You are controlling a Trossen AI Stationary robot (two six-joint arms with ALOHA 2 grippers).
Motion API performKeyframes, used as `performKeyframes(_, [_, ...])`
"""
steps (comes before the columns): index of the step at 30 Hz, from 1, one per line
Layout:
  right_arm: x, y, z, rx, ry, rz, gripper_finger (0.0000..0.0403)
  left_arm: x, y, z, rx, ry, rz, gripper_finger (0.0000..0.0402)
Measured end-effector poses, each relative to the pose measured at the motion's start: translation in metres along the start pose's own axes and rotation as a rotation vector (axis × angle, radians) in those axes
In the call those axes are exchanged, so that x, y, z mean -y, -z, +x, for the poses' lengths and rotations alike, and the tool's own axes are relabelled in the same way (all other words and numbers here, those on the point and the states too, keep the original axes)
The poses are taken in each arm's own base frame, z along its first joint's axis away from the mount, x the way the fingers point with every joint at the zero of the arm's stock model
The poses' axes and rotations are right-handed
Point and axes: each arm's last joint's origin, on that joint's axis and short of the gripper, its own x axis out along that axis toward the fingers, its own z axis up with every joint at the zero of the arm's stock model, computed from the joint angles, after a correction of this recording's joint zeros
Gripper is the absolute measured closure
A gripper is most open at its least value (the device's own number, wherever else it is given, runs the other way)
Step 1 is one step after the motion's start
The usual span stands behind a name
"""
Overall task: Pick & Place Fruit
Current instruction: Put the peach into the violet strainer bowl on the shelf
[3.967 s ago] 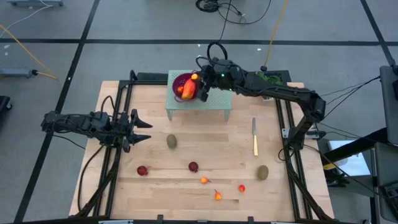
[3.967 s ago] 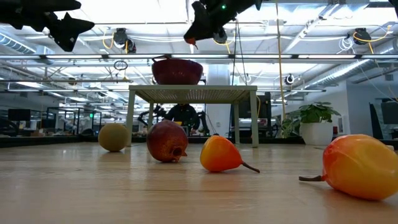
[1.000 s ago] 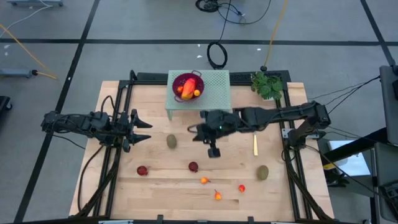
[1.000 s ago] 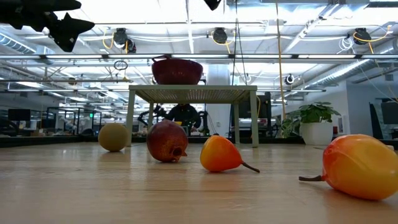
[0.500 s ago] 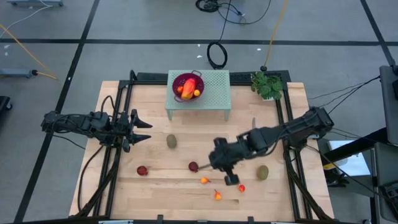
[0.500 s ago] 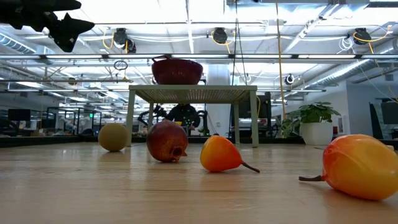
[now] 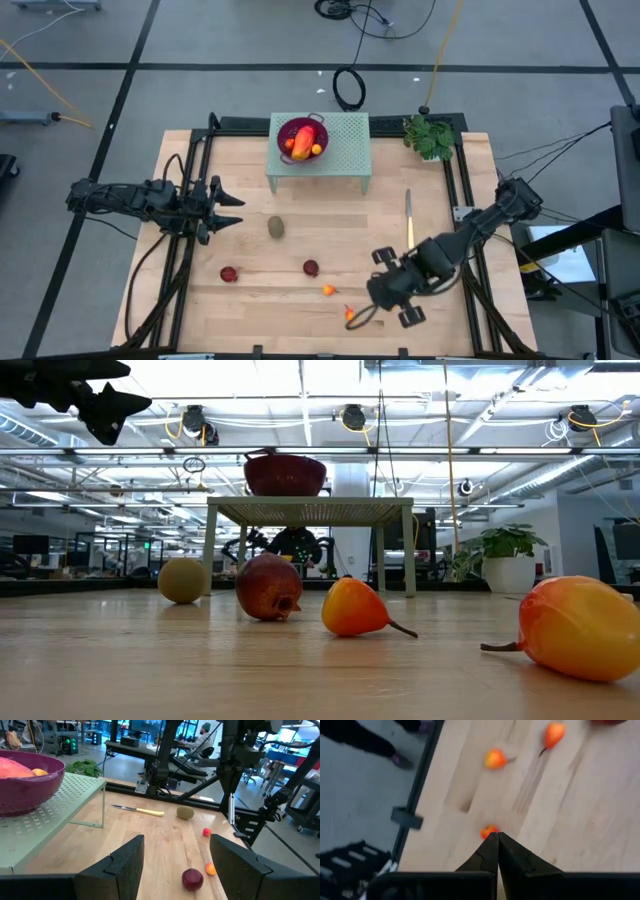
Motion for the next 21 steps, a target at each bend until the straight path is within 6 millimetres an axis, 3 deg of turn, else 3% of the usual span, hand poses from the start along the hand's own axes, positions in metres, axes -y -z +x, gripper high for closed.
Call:
performKeyframes(9, [-0.019,0.033,0.036,-0.162,0.014,-0.135,0.0403,0.0,0.0,0.0,0.001,0.0,-0.001,0.0174])
performKeyframes(21, [-0.01,0.057,0.073,-0.25,0.028,-0.268,0.0403,0.0,0.0,0.0,0.003,0.001,-0.033,0.0174])
